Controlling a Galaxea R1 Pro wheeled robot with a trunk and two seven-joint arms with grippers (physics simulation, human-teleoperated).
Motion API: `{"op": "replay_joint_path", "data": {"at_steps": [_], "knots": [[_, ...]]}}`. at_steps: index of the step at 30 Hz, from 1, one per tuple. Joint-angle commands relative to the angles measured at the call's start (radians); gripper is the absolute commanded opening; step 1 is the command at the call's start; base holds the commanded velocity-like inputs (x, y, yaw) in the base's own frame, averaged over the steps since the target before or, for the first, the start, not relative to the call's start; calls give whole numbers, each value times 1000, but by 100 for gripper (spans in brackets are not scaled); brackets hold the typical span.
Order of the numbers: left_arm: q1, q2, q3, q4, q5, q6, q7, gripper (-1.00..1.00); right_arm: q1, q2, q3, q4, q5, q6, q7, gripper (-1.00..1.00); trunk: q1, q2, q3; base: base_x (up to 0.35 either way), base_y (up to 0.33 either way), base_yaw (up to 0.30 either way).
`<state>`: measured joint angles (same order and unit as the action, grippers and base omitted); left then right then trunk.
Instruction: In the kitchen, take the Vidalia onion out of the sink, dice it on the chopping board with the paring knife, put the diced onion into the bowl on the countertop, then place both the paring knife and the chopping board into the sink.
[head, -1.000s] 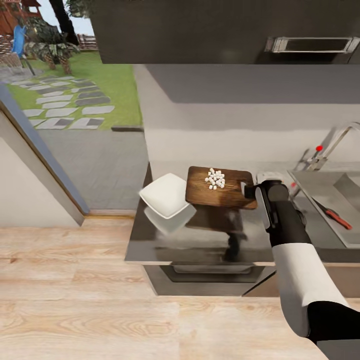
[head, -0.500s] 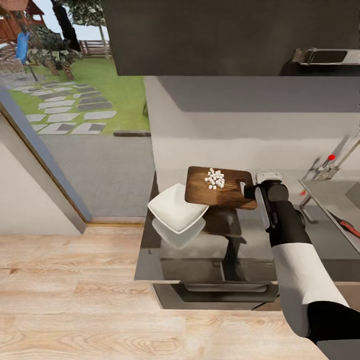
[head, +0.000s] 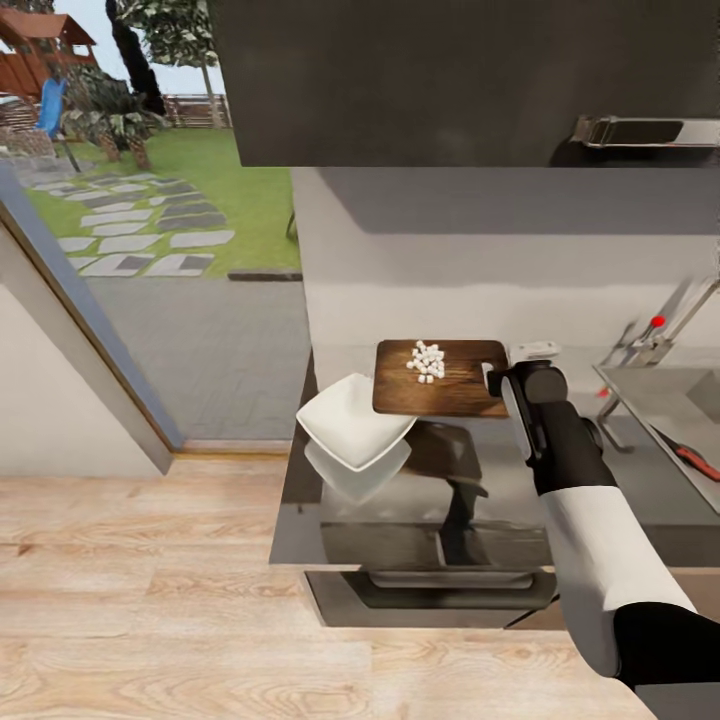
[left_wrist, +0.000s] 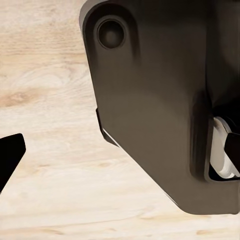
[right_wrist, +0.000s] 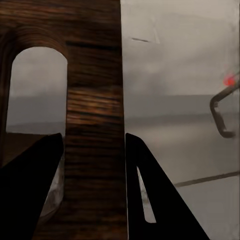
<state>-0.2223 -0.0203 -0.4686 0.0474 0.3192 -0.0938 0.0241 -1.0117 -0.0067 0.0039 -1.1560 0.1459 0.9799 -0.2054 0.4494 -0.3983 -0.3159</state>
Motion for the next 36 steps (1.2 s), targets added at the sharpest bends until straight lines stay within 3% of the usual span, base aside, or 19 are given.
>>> {"op": "replay_joint_path", "data": {"at_steps": [1,8,14,17,21,24,28,32,36], "knots": [[-2,-1,-8,5,7,-7,1,100,-1,0,1,-1,11,5,2,-100,1,-2,0,0,0,0],[-2,-1,-8,5,7,-7,1,100,-1,3,3,0,42,5,1,-100,1,-2,11,0,0,0],[-2,-1,-8,5,7,-7,1,100,-1,6,53,0,53,5,1,-100,1,-2,20,0,0,0],[-2,-1,-8,5,7,-7,1,100,-1,34,61,1,61,5,-1,-100,1,-2,25,0,0,0],[-2,0,-8,6,7,-7,1,100,-1,61,84,0,130,5,-6,-100,1,-2,31,0,0,0],[-2,0,-8,6,7,-7,1,100,-1,83,89,0,146,5,-6,-100,1,-2,36,0,0,0],[-2,0,-8,6,7,-7,1,100,-1,92,92,0,158,5,-6,-100,1,-2,41,0,0,0],[-2,0,-8,5,6,-7,1,100,-1,94,93,-1,205,5,-6,-100,1,-2,46,0,0,0],[-2,0,-8,5,6,-7,1,100,-1,94,93,0,215,5,-6,-100,1,-2,51,0,0,0]]}}
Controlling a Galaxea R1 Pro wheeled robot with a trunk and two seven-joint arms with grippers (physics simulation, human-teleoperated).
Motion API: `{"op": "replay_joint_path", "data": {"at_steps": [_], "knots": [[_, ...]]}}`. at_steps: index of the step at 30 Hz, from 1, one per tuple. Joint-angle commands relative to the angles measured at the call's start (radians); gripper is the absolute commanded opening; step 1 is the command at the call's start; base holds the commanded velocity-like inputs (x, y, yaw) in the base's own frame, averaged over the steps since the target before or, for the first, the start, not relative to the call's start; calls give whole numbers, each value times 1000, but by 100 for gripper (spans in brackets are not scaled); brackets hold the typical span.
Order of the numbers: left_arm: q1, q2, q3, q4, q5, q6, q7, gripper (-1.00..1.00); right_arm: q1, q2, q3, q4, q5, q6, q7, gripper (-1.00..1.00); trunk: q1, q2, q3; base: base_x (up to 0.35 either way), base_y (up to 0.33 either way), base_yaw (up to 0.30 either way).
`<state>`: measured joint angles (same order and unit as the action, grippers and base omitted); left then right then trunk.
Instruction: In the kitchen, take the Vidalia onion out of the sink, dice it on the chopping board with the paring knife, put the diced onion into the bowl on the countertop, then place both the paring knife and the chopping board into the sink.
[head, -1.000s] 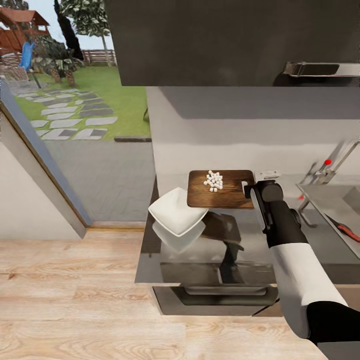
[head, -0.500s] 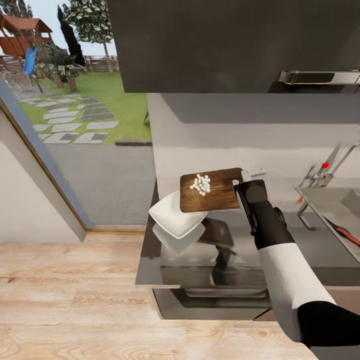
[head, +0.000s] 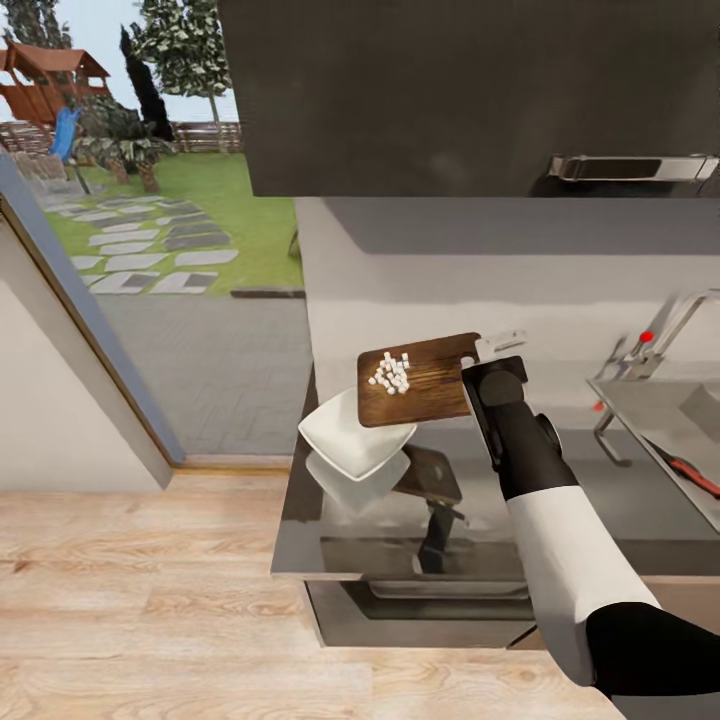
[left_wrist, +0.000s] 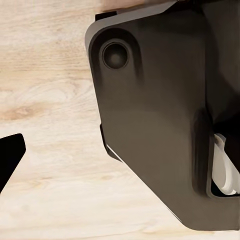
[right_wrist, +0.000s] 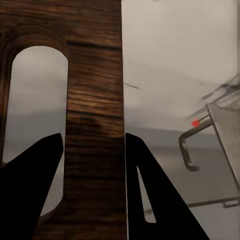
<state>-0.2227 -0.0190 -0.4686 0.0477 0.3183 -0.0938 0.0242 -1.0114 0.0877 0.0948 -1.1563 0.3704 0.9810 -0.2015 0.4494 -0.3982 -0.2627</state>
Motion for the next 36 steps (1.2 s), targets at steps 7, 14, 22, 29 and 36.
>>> {"op": "replay_joint_path", "data": {"at_steps": [7,14,22,29,36], "knots": [[-1,-3,-8,4,7,-7,1,100,-1,17,5,1,29,5,-10,-100,1,-2,7,0,0,0],[-1,-1,-9,4,7,-7,1,100,-1,36,65,1,33,5,-10,-100,1,-2,14,0,0,0],[-2,0,-10,4,7,-7,1,100,-1,37,69,1,34,5,-11,-100,1,-2,21,0,0,0],[-1,0,-10,4,7,-7,2,100,-1,35,69,1,35,5,-13,-100,1,-2,27,0,0,0],[-1,1,-10,4,7,-7,2,100,-1,30,126,3,35,7,-25,-100,1,-2,33,0,0,0]]}}
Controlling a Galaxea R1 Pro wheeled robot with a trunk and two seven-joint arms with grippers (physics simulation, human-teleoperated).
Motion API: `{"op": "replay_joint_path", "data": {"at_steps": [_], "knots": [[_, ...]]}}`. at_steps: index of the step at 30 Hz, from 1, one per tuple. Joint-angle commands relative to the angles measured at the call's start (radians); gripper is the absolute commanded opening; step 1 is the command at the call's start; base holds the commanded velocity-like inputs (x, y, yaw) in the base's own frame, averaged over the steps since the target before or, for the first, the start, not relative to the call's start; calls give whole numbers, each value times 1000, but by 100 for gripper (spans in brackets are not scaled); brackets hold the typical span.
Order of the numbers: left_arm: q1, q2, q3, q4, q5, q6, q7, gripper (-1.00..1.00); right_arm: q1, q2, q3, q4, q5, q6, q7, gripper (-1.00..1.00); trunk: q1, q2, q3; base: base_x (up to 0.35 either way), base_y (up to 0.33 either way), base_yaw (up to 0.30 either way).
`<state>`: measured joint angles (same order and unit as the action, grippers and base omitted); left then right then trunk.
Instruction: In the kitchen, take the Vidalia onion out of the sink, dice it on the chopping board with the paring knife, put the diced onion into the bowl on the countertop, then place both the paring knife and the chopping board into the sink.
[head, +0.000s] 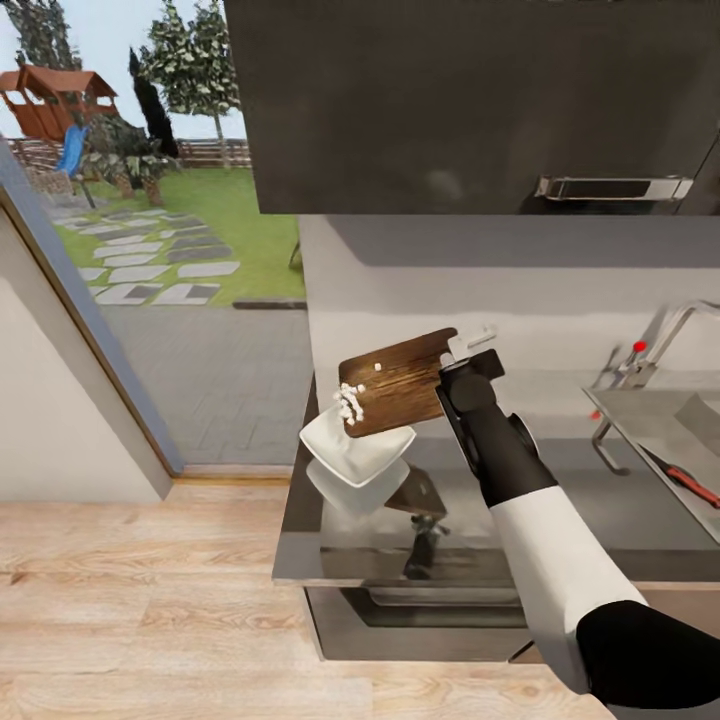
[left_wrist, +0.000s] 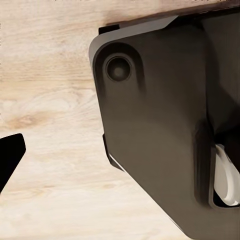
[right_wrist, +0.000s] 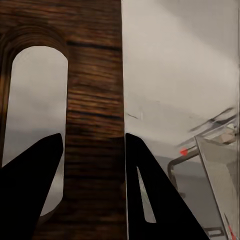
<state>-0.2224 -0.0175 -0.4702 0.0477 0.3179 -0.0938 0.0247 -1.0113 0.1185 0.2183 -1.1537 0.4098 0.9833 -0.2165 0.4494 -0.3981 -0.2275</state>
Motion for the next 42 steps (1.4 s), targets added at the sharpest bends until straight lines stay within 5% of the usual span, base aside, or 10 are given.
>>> {"op": "replay_joint_path", "data": {"at_steps": [1,19,25,30,36,38,42], "knots": [[-2,-1,-8,4,7,-7,1,100,-1,-2,7,0,-5,4,-10,-100,1,-2,-1,0,0,0],[-2,0,-8,5,7,-8,0,100,-1,-8,18,9,-2,5,-64,-100,1,-2,14,0,0,0],[-2,-1,-8,4,7,-8,0,100,-1,1,17,9,208,3,-65,-100,1,-2,19,0,0,-27],[-2,-1,-8,4,7,-8,0,100,-1,3,14,9,232,3,-63,-100,1,-2,24,0,0,-84],[-2,-2,-8,4,7,-7,0,100,-1,2,4,3,206,0,-2,-100,1,-2,29,0,0,-93],[-2,-2,-8,4,7,-7,0,100,-1,1,-33,-1,171,0,38,-100,1,-2,30,0,0,-76],[-2,-2,-8,6,7,-7,0,100,-1,-12,-240,-4,72,-3,195,-100,1,-2,30,0,0,-15]]}}
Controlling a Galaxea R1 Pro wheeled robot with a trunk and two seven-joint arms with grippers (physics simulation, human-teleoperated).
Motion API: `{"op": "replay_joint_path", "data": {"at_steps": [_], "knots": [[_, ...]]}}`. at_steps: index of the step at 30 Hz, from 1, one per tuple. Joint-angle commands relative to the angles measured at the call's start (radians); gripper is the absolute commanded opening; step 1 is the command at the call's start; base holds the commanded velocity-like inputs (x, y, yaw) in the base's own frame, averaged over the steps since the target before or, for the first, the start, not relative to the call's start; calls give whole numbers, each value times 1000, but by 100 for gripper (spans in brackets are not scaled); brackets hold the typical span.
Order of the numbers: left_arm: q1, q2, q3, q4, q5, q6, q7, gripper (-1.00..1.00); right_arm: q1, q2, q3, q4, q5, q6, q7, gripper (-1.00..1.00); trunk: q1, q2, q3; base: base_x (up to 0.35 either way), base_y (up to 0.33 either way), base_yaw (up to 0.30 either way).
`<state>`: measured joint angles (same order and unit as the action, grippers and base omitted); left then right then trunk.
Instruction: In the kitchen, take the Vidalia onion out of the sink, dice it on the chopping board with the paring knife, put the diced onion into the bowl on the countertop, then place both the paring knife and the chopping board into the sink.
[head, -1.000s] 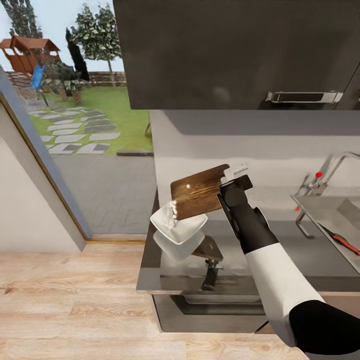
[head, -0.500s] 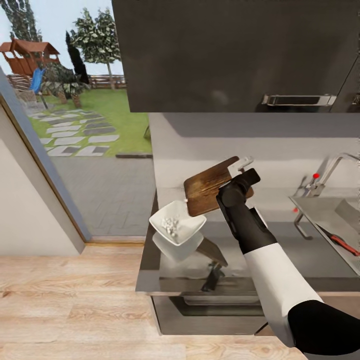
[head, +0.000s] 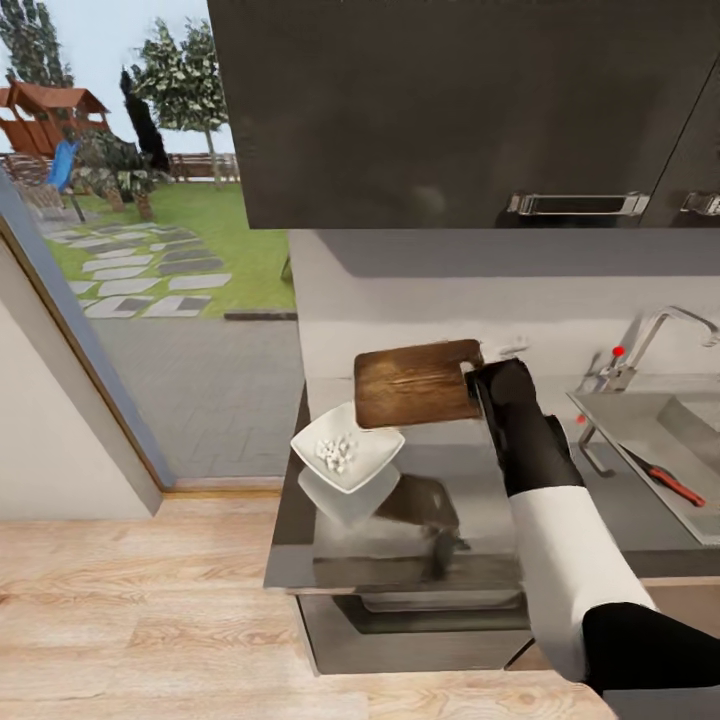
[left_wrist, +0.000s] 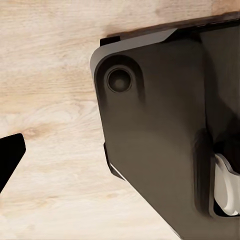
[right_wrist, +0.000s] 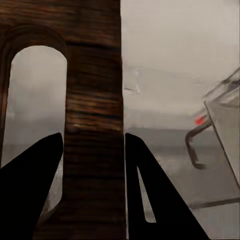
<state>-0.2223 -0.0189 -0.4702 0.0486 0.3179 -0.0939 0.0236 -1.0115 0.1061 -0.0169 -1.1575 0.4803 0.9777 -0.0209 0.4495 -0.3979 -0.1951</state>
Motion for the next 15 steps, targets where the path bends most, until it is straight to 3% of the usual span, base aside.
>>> {"op": "replay_joint_path", "data": {"at_steps": [1,3,5,12,15], "knots": [[-2,-1,-8,5,7,-7,1,100,-1,-6,-41,-1,-4,3,35,-100,1,-2,-2,0,0,-3],[-2,-1,-8,5,7,-7,1,100,-1,-32,-115,-9,-11,1,140,-100,1,-2,-2,0,0,-1],[-2,-2,-8,5,7,-7,2,100,-1,-45,-140,-13,-13,0,203,-100,1,-2,-2,0,-137,0],[-2,1,-5,7,11,-7,3,100,-1,-52,-152,-14,-14,-69,231,-100,1,-2,-2,0,-300,0],[-2,5,-4,7,13,-9,5,100,-1,-51,-169,-6,-13,-185,227,-100,1,-2,-2,0,-324,0]]}}
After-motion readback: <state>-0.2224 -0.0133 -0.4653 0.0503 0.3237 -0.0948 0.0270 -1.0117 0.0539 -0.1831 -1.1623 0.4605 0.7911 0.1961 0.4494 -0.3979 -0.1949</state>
